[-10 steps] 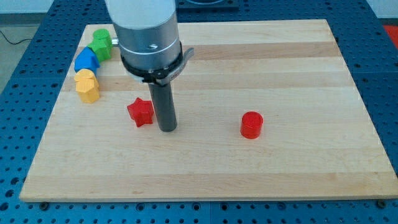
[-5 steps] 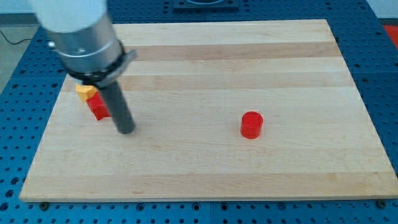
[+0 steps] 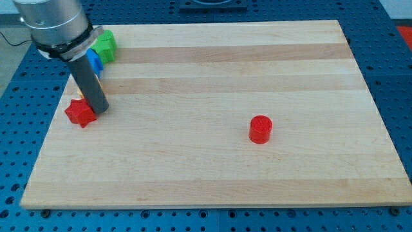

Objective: Push the red star into the bottom left of the yellow hexagon

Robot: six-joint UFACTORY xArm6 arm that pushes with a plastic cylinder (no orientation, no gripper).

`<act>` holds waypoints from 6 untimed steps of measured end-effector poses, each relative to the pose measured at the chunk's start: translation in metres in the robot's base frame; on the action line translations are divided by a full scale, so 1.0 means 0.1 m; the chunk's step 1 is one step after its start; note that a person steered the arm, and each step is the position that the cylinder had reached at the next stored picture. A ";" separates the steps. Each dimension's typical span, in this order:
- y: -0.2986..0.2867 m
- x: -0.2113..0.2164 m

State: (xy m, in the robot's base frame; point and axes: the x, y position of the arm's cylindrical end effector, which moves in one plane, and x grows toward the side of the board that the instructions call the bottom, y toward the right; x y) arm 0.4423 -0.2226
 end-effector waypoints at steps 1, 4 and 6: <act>0.05 0.13; -0.24 0.58; -0.29 0.22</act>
